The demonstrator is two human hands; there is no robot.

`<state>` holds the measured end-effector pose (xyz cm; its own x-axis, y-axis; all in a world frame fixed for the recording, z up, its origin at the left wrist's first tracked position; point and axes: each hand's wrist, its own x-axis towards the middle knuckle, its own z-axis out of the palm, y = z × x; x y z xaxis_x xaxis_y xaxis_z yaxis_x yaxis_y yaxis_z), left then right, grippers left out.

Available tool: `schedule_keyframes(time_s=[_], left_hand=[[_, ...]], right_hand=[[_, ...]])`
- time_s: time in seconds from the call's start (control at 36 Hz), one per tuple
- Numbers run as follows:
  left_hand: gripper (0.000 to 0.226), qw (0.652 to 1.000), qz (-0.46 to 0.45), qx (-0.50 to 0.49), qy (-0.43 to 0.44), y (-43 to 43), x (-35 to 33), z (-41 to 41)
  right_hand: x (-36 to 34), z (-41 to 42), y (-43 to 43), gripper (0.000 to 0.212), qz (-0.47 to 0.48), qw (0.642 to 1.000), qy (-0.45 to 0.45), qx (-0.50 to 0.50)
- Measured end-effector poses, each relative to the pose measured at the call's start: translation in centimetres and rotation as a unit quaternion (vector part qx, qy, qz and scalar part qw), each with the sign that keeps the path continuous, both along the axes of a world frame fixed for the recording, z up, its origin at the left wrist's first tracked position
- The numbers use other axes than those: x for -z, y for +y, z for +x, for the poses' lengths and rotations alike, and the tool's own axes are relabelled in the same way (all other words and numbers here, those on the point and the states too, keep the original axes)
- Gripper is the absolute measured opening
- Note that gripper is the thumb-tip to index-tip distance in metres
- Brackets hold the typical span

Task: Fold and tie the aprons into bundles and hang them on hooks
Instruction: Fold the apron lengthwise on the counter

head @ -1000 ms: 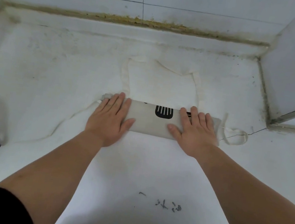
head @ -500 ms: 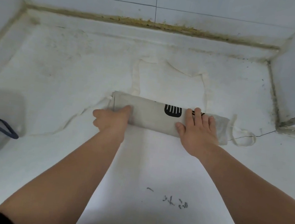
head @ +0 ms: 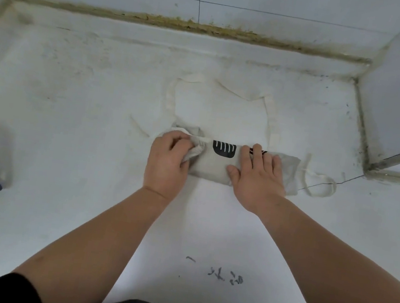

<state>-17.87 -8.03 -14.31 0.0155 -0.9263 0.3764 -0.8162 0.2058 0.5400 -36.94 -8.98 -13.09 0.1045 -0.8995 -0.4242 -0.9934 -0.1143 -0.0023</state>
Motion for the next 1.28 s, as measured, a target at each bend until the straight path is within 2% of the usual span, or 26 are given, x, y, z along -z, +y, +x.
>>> schedule_keyframes(time_s=[0.11,0.17,0.19,0.25,0.33,0.42,0.44,0.5,0.56,0.61,0.67,0.72,0.78,0.83,0.89,0.94,0.97,1.0,1.03,1.08,1.11,1.17,1.22,1.28], left_hand=[[0.019,0.994,-0.009,0.074,-0.085,0.6,0.0,0.4],[0.026,0.992,0.023,0.087,-0.089,0.8,-0.3,0.2],[0.022,0.990,0.028,0.091,-0.102,0.8,-0.4,0.0],[0.015,0.984,0.004,0.101,-0.149,0.9,0.0,-0.7],[0.020,0.979,0.007,0.093,-0.181,0.8,0.5,-0.8],[0.022,0.969,0.040,0.120,-0.212,0.5,0.6,0.2],[0.023,0.965,0.043,0.140,-0.218,0.4,0.5,0.5],[0.026,0.959,0.057,0.167,-0.223,0.2,0.3,0.8],[0.028,0.960,0.079,0.166,-0.212,0.3,0.0,0.7],[0.032,0.968,0.102,0.152,-0.174,0.2,-0.3,0.4],[0.039,0.976,0.114,0.137,-0.123,0.0,-0.7,0.2],[0.041,0.979,0.123,0.129,-0.099,-0.4,-1.2,0.3],[0.030,0.976,0.159,0.118,-0.091,-0.9,-1.6,0.5],[0.015,0.971,0.199,0.109,-0.074,-1.4,-1.6,0.6],[0.018,0.965,0.227,0.102,-0.076,-1.4,-1.7,0.6],[0.028,0.962,0.247,0.099,-0.068,-1.2,-1.9,0.5],[0.033,0.959,0.255,0.101,-0.063,-1.5,-1.9,0.7],[0.037,0.958,0.262,0.101,-0.061,-1.4,-2.0,0.6],[0.039,0.957,0.266,0.100,-0.062,-1.4,-2.1,0.5],[0.042,0.954,0.273,0.103,-0.071,-1.5,-2.2,0.4],[0.043,0.953,0.274,0.105,-0.077,-1.4,-2.3,0.3],[0.046,0.952,0.272,0.107,-0.087,-1.4,-2.2,0.2],[0.047,0.953,0.264,0.108,-0.097,-1.4,-2.2,0.2],[0.048,0.955,0.250,0.112,-0.111,-1.4,-2.2,0.1]], right_hand=[[0.0,0.0,0.0,0.063,-0.010,1.000,0.001,0.000],[0.0,0.1,0.0,0.063,-0.010,1.000,-0.002,0.002],[0.0,0.1,0.0,0.063,-0.008,1.000,-0.003,0.003],[0.1,0.0,0.0,0.063,-0.005,1.000,-0.002,0.006],[0.1,0.0,-0.1,0.063,-0.010,1.000,-0.007,0.006],[0.1,-0.7,-0.2,0.062,-0.019,0.998,-0.060,0.010],[0.1,-1.0,0.0,0.060,-0.038,0.995,-0.089,0.021],[0.0,-1.3,0.7,0.052,-0.151,0.974,-0.150,0.075],[-0.3,-1.3,1.4,0.047,-0.265,0.928,-0.170,0.197],[-1.0,-1.0,1.9,0.066,-0.228,0.882,-0.190,0.366],[-1.2,-1.0,2.0,0.087,-0.181,0.817,-0.223,0.501],[-1.4,-1.1,1.7,0.096,-0.169,0.747,-0.280,0.579],[-2.0,-1.2,1.2,0.098,-0.165,0.663,-0.350,0.641],[-2.7,-1.5,0.6,0.092,-0.143,0.557,-0.420,0.702],[-3.3,-1.9,0.2,0.075,-0.115,0.471,-0.478,0.732],[-3.9,-2.1,0.2,0.047,-0.076,0.420,-0.531,0.732],[-4.1,-1.8,0.2,0.034,-0.067,0.414,-0.543,0.727],[-4.2,-1.7,0.2,0.025,-0.069,0.439,-0.539,0.716],[-4.3,-1.6,0.1,0.019,-0.091,0.486,-0.519,0.697],[-3.9,-1.2,0.0,0.011,-0.178,0.633,-0.452,0.603],[-3.6,-1.0,0.1,0.017,-0.215,0.705,-0.414,0.534],[-3.0,0.0,0.1,0.029,-0.238,0.811,-0.353,0.401],[-2.2,1.3,0.2,0.032,-0.272,0.882,-0.288,0.253],[-1.6,2.2,0.2,0.029,-0.318,0.905,-0.252,0.129]])
